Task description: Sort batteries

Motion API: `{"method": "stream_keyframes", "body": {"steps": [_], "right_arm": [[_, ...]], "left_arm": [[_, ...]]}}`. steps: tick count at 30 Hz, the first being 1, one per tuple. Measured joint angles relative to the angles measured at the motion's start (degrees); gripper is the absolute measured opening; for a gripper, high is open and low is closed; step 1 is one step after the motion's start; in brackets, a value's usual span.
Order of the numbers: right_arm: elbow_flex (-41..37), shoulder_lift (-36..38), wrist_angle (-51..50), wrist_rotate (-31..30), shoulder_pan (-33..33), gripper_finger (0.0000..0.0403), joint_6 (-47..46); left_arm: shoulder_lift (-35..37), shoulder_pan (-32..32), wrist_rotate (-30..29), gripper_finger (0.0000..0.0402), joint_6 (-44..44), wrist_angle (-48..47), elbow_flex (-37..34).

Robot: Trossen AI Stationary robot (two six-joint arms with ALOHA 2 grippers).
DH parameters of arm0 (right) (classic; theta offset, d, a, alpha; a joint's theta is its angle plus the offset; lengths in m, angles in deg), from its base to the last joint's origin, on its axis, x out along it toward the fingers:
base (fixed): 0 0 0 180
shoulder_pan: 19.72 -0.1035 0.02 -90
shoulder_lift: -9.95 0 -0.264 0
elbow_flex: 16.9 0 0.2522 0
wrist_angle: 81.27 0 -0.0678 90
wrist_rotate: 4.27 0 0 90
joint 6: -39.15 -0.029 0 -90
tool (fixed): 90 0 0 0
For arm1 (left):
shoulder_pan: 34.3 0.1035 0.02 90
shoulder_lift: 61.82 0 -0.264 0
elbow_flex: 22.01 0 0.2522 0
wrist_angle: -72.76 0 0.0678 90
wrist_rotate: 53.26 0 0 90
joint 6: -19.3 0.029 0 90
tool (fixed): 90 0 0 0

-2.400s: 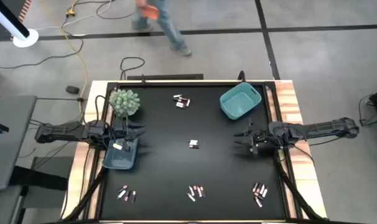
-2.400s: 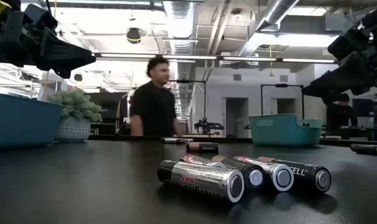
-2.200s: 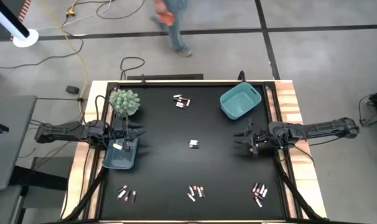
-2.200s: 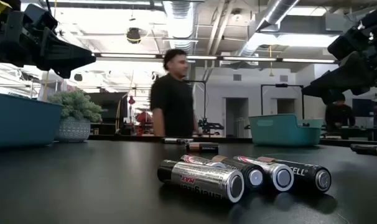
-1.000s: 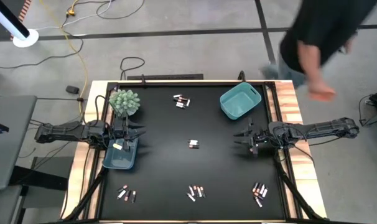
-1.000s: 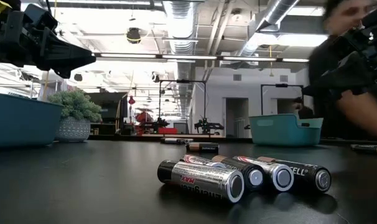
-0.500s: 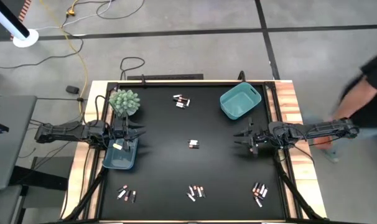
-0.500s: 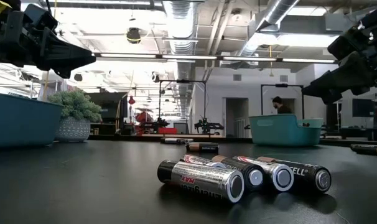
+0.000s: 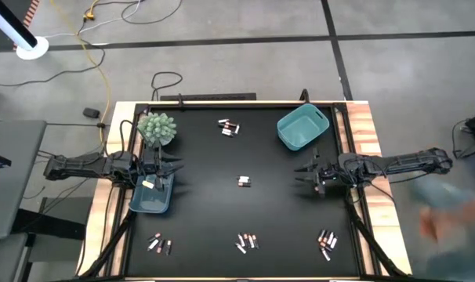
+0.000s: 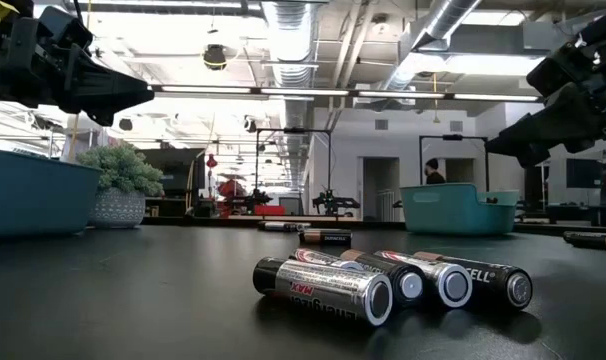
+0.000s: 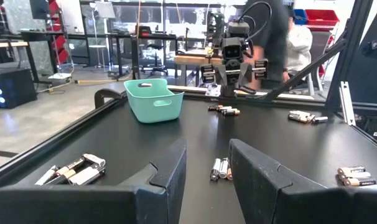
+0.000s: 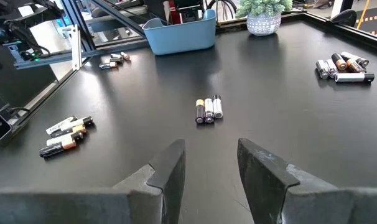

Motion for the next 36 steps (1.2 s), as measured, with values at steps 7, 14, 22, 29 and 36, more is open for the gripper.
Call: {"method": "stream_keyframes", "body": {"steps": [7,14,22,29,36], "right_arm": [[0.00,-0.01,0.01,0.00,-0.02,0.0164,0.01],[0.00,-0.01,0.00,0.00,0.01,0.0164,0.00],[0.00,0.00,0.00,0.00,-0.01,0.0164,0.02],[0.00,0.00,0.00,0.00,-0.02,0.0164,0.00],[0.00,0.00,0.02,0.02,-0.02,0.0164,0.00]], "left_arm": [[0.01,0.02,0.01,0.0118,0.00,-0.01,-0.01],[0.00,0.01,0.02,0.0118,0.00,0.00,-0.02],[0.00,0.02,0.02,0.0118,0.00,0.00,-0.02],[0.02,0.00,0.02,0.0118,-1.45,0.00,-0.01],[0.00,0.02,-0.39,0.0118,-9.62,2.51,-0.11]]}}
